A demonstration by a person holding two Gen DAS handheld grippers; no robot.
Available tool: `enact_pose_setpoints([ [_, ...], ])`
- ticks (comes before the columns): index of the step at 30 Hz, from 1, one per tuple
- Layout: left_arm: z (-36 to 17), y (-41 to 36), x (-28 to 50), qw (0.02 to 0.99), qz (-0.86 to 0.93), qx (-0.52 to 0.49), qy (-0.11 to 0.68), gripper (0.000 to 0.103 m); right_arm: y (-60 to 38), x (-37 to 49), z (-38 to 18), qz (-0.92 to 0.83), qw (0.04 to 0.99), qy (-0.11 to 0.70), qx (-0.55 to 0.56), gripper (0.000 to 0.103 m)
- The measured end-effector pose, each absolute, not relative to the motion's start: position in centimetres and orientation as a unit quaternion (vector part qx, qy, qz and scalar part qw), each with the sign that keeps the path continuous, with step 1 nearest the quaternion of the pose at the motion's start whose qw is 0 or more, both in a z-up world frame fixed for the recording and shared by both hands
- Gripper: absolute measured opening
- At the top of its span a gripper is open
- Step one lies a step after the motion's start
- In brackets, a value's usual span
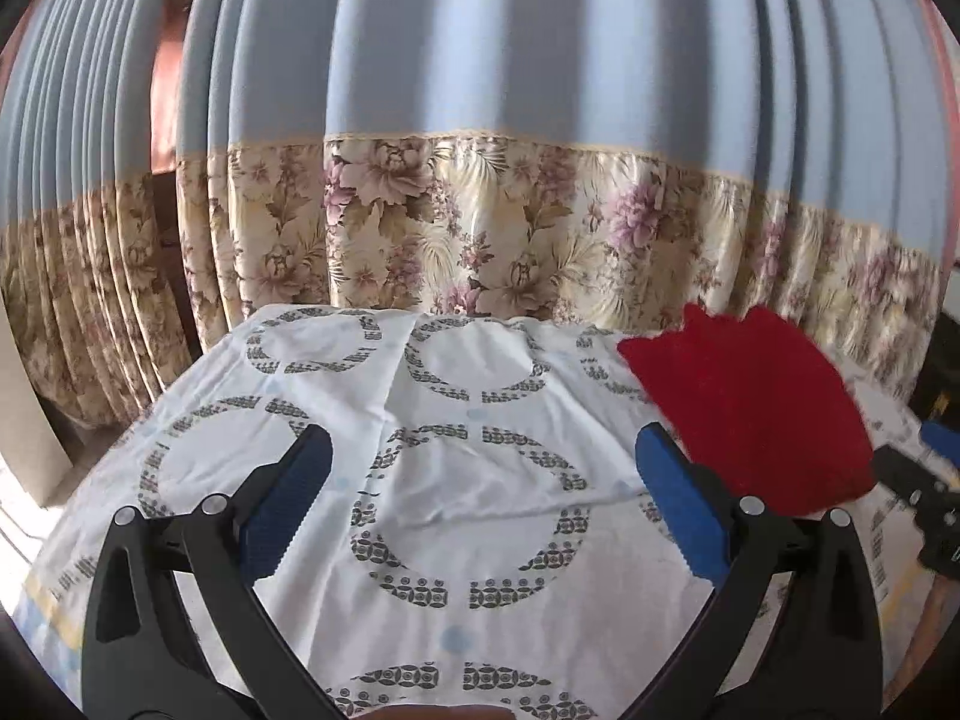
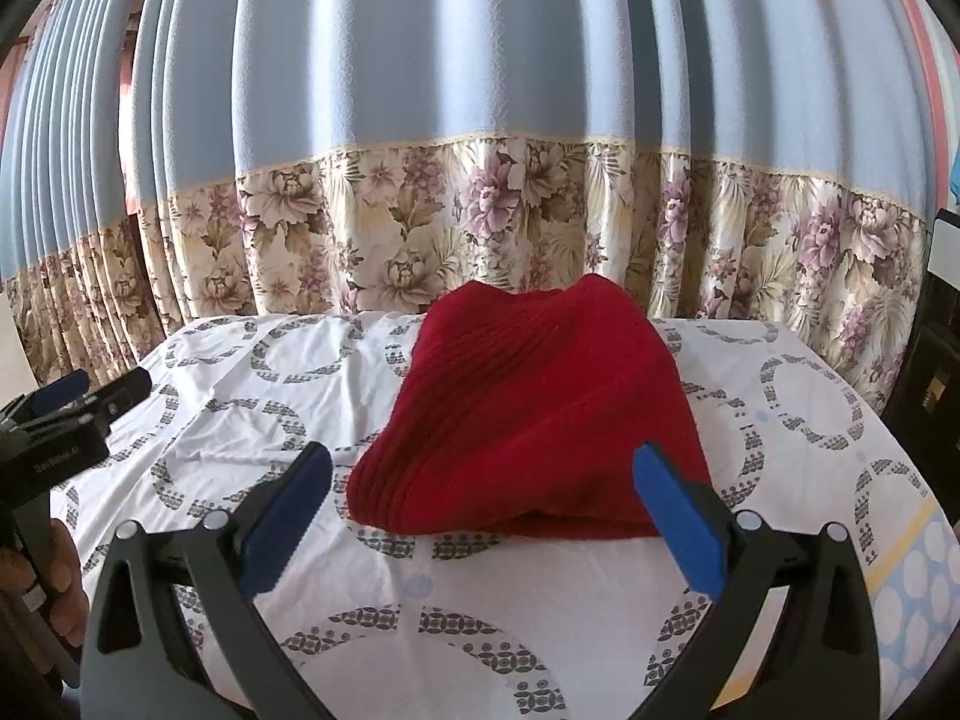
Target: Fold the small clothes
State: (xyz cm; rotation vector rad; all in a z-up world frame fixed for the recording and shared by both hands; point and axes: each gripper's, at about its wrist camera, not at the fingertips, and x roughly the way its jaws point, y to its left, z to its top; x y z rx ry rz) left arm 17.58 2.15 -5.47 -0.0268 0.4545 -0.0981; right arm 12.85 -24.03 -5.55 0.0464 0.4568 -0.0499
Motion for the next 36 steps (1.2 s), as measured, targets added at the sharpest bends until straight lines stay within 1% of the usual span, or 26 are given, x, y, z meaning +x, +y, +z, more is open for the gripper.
enact_pose_setpoints([
  [3,-5.47,1.88,17.48,0.974,-0.045,-0.005,0.222,0.1,-23.96,12.76,-5.49,-0.023,0.974,0.226,0.021,0.101],
  [11,-5.55,2.48,17.68,0.971,-0.044,-0.022,0.233,0.1,-23.91,12.86,-5.48,-0.029,0.972,0.23,0.02,0.101],
  [17,-5.13,2.23,17.29,0.974,-0.04,-0.013,0.222,0.1,-24.17,12.88,-5.37,-0.034,0.973,0.227,0.024,0.101],
  [36,-5.31,1.87,17.39,0.972,-0.034,-0.001,0.232,0.1,-24.81,13.48,-5.84,-0.046,0.972,0.229,0.026,0.101],
])
